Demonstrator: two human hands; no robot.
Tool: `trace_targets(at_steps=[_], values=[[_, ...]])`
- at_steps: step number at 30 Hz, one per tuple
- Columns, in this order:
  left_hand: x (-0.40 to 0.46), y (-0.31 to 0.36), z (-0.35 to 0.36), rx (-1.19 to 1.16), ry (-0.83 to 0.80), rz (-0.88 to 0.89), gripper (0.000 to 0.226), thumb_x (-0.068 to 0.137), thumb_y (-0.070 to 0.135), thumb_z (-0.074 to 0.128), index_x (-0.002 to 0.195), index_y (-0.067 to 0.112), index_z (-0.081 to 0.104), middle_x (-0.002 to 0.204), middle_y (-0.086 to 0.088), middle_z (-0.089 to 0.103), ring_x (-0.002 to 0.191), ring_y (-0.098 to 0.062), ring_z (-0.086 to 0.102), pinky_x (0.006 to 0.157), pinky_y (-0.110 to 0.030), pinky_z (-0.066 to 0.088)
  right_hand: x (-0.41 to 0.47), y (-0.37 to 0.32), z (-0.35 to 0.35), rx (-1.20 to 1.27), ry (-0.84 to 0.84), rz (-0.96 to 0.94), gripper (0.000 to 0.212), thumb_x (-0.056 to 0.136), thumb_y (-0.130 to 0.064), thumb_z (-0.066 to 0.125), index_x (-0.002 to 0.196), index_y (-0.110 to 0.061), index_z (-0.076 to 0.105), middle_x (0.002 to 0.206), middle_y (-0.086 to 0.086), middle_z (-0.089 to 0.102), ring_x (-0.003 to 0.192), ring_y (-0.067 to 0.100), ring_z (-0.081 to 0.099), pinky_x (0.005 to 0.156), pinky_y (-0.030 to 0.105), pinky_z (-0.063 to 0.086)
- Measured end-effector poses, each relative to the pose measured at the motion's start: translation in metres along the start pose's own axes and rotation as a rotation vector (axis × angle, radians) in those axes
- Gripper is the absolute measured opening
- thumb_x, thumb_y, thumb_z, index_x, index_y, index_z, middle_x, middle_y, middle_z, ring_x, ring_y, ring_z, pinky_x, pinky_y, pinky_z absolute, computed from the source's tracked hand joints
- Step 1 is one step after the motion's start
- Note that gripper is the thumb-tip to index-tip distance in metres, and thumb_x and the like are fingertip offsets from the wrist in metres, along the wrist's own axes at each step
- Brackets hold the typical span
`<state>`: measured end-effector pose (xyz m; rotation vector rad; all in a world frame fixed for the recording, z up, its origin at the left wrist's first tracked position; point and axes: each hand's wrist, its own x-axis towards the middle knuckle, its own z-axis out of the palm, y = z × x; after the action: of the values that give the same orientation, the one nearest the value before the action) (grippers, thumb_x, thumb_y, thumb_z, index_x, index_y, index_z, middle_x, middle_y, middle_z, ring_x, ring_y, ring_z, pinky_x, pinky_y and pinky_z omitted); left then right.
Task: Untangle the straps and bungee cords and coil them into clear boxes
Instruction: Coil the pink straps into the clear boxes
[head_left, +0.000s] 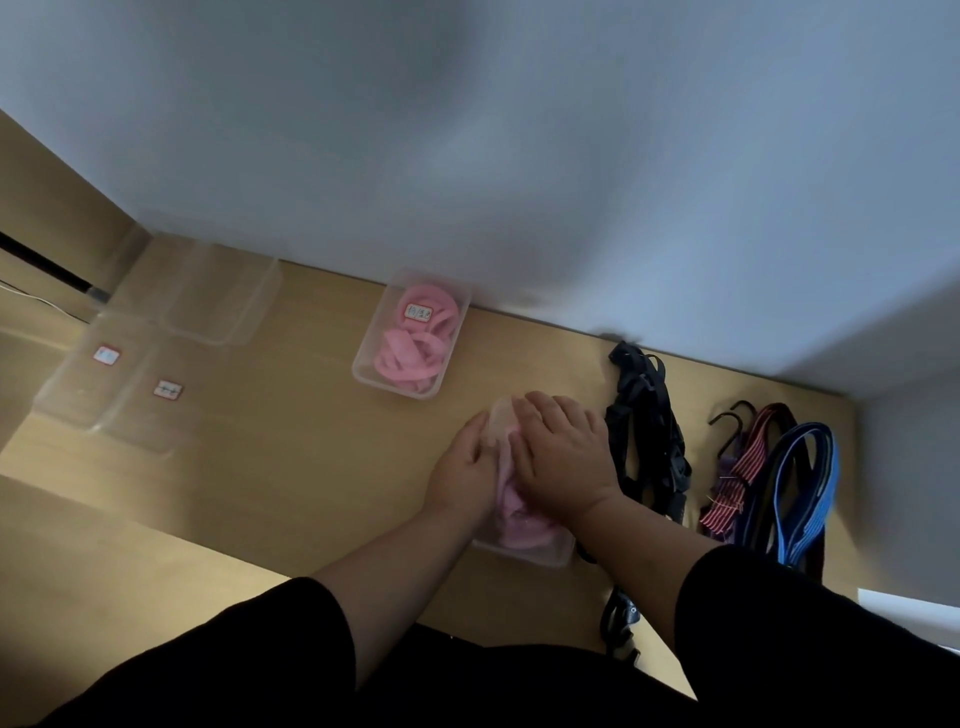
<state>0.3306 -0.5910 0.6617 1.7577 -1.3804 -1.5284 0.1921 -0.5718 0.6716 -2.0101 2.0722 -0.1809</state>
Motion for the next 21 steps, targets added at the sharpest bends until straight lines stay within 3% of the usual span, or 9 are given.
trace_targets(at_steps=[2,5,8,11,16,19,21], values=[[0.003,0.003,0.000,0.053,0.010,0.034,0.036,0.102,0.025,0.049,0.137,0.024,0.060,0.134,0.005,0.064,0.122,-0.014,0.058,0.109,-0.036,0.045,-0.002,0.001,0.000,0.051,0.049,0.002,0.055,0.098,-0.041,0.032,0.131,-0.014,0.068,0.137,0.008,0.064,0.124,0.032,0.060,0.100,0.049,0.046],[0.010,0.011,0.000,0.169,0.063,0.072,0.026,0.099,0.031,0.048,0.110,0.025,0.071,0.107,0.006,0.073,0.101,-0.017,0.066,0.087,-0.032,0.051,-0.001,0.003,0.004,0.195,0.138,-0.012,0.044,0.099,-0.027,0.043,0.125,-0.005,0.070,0.132,0.014,0.067,0.125,0.033,0.061,0.106,0.052,0.044],[0.019,0.016,-0.001,0.235,0.081,0.056,0.034,0.100,0.029,0.051,0.132,0.028,0.063,0.129,0.004,0.067,0.118,-0.018,0.061,0.093,-0.023,0.042,0.001,0.006,0.007,0.389,0.162,0.081,0.030,0.097,-0.006,0.059,0.124,0.003,0.069,0.131,0.020,0.065,0.130,0.037,0.057,0.113,0.051,0.039],[0.021,0.016,0.000,0.218,0.053,0.082,0.041,0.099,0.023,0.054,0.139,0.030,0.058,0.137,0.003,0.063,0.123,-0.015,0.058,0.099,-0.020,0.041,-0.003,0.007,0.007,0.614,0.160,0.363,0.035,0.099,-0.010,0.059,0.132,0.002,0.062,0.138,0.019,0.058,0.133,0.032,0.049,0.115,0.035,0.032],[0.020,0.018,0.006,0.186,0.047,0.091,0.041,0.097,0.018,0.054,0.136,0.029,0.061,0.130,0.001,0.067,0.117,-0.015,0.062,0.100,-0.022,0.045,-0.012,0.009,0.007,0.749,0.255,0.768,0.038,0.092,-0.036,0.066,0.119,-0.008,0.066,0.117,0.012,0.061,0.112,0.028,0.056,0.100,0.042,0.046],[0.019,0.018,0.008,0.196,0.056,0.095,0.042,0.097,0.017,0.053,0.137,0.029,0.061,0.129,0.002,0.067,0.111,-0.010,0.060,0.092,-0.017,0.043,-0.013,0.007,0.006,0.859,0.226,0.864,0.030,0.093,-0.042,0.060,0.089,-0.014,0.069,0.089,0.006,0.067,0.087,0.025,0.064,0.075,0.037,0.052],[0.019,0.019,0.009,0.211,0.056,0.099,0.041,0.098,0.018,0.053,0.137,0.028,0.061,0.132,0.003,0.066,0.111,-0.006,0.058,0.090,-0.015,0.039,-0.014,0.007,0.005,0.938,0.280,0.877,0.033,0.095,-0.036,0.058,0.077,-0.010,0.067,0.072,0.008,0.065,0.072,0.020,0.061,0.063,0.032,0.046]])
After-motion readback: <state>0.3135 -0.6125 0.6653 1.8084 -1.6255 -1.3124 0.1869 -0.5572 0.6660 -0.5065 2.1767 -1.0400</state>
